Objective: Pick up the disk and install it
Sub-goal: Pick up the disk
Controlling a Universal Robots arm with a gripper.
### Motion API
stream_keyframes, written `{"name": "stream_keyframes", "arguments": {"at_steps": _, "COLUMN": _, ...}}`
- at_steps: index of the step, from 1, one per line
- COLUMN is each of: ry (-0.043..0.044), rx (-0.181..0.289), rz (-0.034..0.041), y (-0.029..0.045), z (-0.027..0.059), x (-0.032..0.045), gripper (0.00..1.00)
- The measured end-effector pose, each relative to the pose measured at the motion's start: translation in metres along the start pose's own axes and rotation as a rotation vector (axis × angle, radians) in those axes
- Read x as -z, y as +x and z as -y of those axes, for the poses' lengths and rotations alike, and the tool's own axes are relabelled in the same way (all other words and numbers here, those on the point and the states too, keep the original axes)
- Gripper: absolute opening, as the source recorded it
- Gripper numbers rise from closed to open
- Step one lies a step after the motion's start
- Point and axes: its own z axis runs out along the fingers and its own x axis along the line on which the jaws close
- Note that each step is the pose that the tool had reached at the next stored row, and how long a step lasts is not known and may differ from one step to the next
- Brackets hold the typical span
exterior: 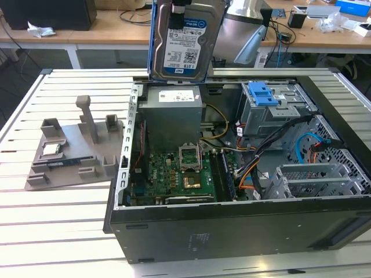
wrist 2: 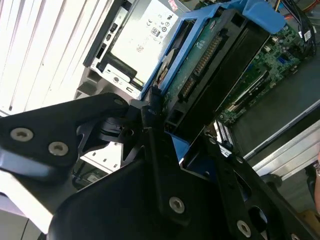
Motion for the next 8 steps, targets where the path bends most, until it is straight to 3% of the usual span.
{"name": "stream_keyframes", "arguments": {"at_steps": 8, "ry": -0.0004, "rx": 0.0, "rz": -0.0001, "y": 0.0157, "z": 0.0062, "x": 0.0, "gripper": 0.37}}
